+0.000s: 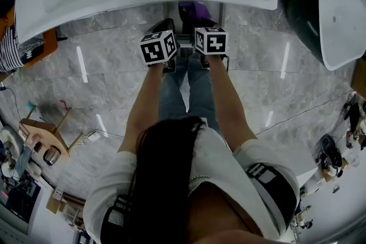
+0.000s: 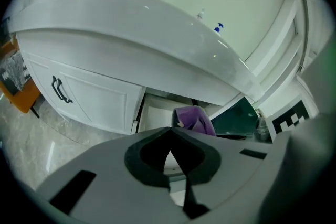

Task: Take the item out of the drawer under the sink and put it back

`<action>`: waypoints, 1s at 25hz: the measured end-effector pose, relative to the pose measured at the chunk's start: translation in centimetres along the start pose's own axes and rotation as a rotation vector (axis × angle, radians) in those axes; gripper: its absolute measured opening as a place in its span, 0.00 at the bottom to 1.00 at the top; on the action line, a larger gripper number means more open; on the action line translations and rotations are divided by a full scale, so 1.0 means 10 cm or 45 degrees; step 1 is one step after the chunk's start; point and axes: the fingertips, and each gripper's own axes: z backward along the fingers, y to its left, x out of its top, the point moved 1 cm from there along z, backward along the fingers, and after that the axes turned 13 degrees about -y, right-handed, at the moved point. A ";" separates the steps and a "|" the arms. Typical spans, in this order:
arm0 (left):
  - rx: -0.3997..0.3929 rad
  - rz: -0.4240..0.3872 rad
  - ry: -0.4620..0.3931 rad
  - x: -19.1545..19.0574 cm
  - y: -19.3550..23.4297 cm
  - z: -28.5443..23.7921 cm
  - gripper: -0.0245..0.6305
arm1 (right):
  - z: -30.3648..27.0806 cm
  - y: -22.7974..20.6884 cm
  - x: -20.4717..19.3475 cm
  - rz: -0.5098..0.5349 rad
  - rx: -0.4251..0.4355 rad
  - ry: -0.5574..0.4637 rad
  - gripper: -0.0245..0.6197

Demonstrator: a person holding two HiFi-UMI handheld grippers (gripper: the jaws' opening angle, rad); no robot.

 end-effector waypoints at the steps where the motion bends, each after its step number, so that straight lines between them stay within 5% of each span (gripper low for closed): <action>1: 0.000 0.003 -0.008 0.03 0.00 0.03 0.04 | 0.05 0.02 0.03 -0.006 -0.001 -0.013 0.16; 15: -0.100 -0.040 -0.126 0.41 -0.30 0.61 0.04 | 0.80 0.41 0.56 0.079 0.066 -0.230 0.16; 25: -0.201 -0.171 -0.304 0.88 -0.67 1.04 0.04 | 1.45 0.66 1.05 0.162 0.063 -0.416 0.16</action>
